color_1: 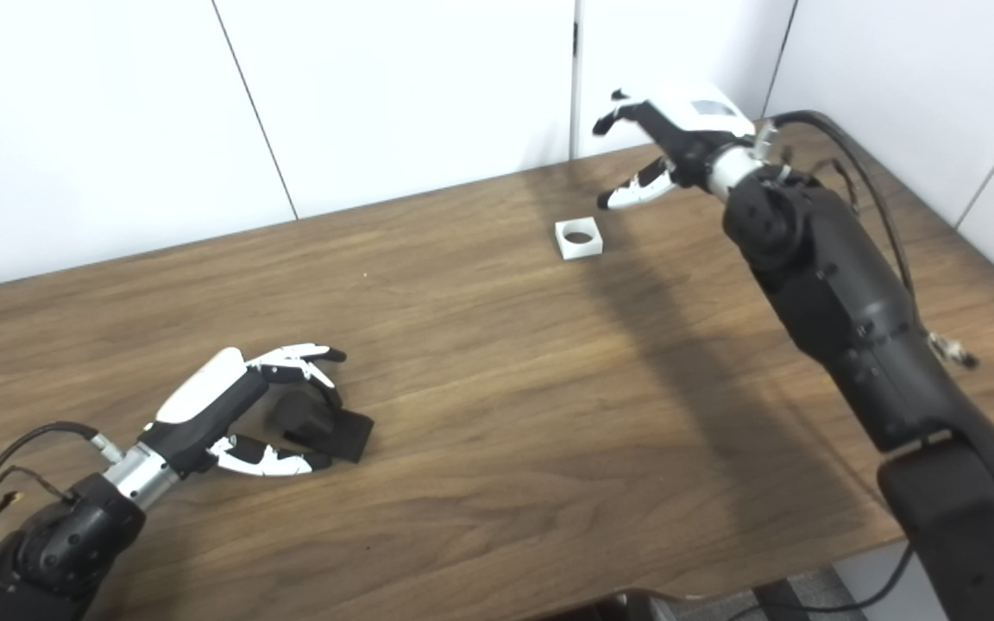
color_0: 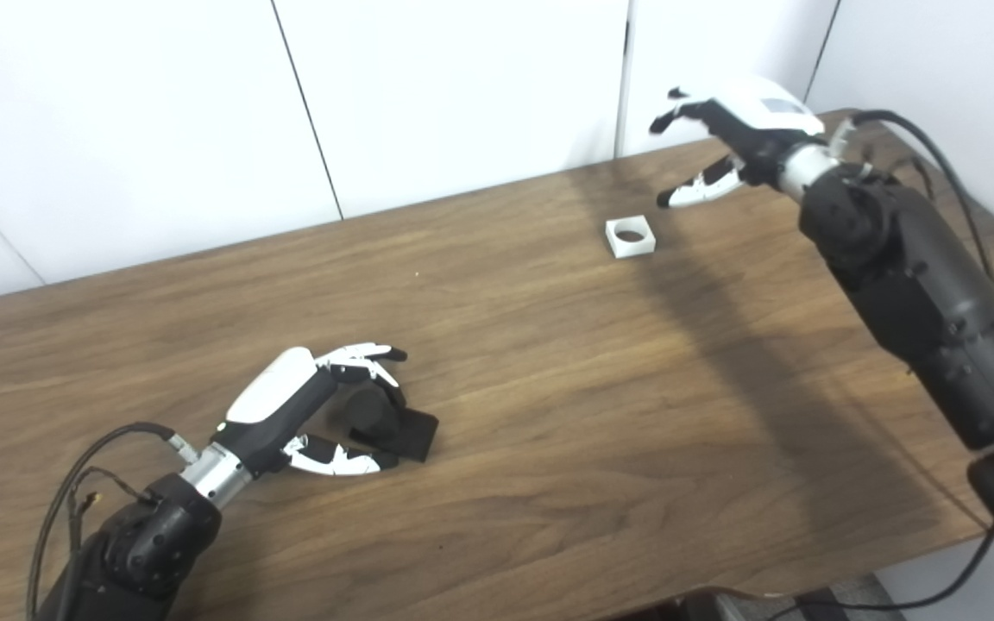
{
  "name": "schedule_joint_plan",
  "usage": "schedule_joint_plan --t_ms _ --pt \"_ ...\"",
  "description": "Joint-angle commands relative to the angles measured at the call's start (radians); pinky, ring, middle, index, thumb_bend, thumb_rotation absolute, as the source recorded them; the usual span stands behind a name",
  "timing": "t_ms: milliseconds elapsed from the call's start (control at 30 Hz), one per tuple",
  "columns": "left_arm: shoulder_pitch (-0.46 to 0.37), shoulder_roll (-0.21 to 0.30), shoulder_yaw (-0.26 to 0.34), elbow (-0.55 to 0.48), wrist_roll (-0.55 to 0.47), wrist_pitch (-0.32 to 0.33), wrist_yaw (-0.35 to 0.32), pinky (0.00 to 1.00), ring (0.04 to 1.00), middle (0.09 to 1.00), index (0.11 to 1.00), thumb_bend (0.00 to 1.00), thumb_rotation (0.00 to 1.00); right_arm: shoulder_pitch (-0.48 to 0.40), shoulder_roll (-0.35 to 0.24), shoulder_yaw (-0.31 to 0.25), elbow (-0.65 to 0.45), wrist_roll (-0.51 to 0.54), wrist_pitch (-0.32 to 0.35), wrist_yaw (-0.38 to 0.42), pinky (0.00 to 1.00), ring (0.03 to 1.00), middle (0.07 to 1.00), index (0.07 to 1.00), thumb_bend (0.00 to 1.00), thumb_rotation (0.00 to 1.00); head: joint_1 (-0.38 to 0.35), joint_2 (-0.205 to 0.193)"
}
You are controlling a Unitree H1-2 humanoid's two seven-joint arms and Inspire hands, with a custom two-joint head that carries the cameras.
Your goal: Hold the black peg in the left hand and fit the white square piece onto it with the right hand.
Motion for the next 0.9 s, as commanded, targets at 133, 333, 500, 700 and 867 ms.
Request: schedule_joint_plan --t_ms 133,333,500,700,867 --pt "0.017 0.042 -0.006 0.017 0.04 0.019 -0.001 0.83 0.88 0.856 0.543 0.85 0.04 -0.136 -0.05 0.05 0.058 0.007 -0.065 0.1 0.95 0.999 0.998 0.822 0.83 0.37 0.005 0.002" --pt "0.02 0.041 -0.004 0.022 0.047 0.019 0.004 0.84 0.884 0.86 0.544 0.84 0.06 -0.181 -0.049 0.095 0.106 -0.004 -0.046 0.189 1.0 1.0 1.0 0.85 0.94 0.42 0.01 0.003" --pt "0.021 0.04 -0.004 0.018 0.045 0.019 0.01 0.83 0.879 0.857 0.54 0.85 0.05 -0.192 -0.035 0.127 0.147 -0.022 -0.042 0.206 1.0 1.0 1.0 0.845 0.97 0.43 0.016 0.005" --pt "0.026 0.036 0.003 0.017 0.041 0.02 0.001 0.84 0.883 0.857 0.54 0.85 0.04 -0.179 -0.018 0.14 0.171 -0.03 -0.04 0.186 1.0 1.0 1.0 0.839 0.92 0.4 0.026 0.006" --pt "0.036 0.042 0.009 0.007 0.037 0.02 -0.003 0.83 0.881 0.856 0.539 0.86 0.04 -0.171 -0.002 0.142 0.188 -0.035 -0.032 0.178 1.0 1.0 1.0 0.836 0.89 0.36 0.033 0.013"
